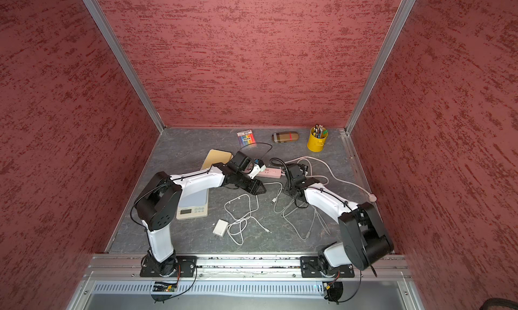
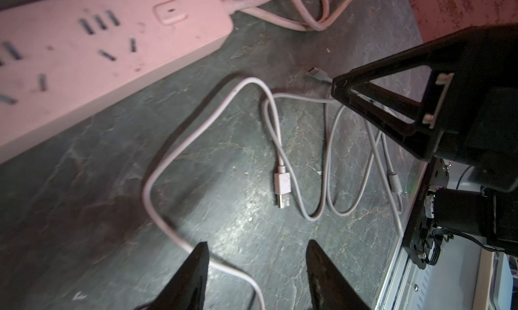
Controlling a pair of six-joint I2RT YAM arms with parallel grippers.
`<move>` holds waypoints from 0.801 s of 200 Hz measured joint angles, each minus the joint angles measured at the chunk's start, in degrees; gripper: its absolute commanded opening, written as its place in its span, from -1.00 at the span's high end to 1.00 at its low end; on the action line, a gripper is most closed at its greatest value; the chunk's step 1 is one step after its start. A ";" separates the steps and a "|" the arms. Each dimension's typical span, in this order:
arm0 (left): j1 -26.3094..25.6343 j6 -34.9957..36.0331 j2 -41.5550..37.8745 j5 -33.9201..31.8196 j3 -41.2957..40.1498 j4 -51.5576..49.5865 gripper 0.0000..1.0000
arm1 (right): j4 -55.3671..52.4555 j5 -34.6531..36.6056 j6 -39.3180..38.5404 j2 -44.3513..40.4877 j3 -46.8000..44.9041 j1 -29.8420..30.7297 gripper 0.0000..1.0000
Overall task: Charge the electronic scale
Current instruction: Pick up the charging cable from the center of the board.
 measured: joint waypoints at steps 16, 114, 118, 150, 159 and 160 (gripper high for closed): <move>-1.51 0.00 0.85 0.07 1.31 0.07 -0.12 | -0.48 0.37 1.51 -2.93 -0.61 0.00 0.13; -1.05 -0.94 2.69 0.09 2.21 0.00 -0.07 | 7.85 -6.03 -8.72 17.11 8.85 2.12 0.25; -0.81 -0.98 2.69 0.07 1.90 0.04 -0.07 | 7.98 -6.01 -9.14 17.70 9.22 2.14 0.25; 0.90 -1.44 2.67 -0.26 0.15 -0.17 -0.07 | 8.33 -4.70 -12.04 21.18 11.54 2.25 0.32; 1.09 -1.55 2.56 -0.31 -0.04 -0.15 -0.07 | 8.11 -3.76 -13.03 22.03 12.44 2.36 0.50; 1.09 -1.55 2.56 -0.33 -0.09 -0.13 -0.07 | 8.04 -3.69 -12.98 22.08 12.50 2.38 0.52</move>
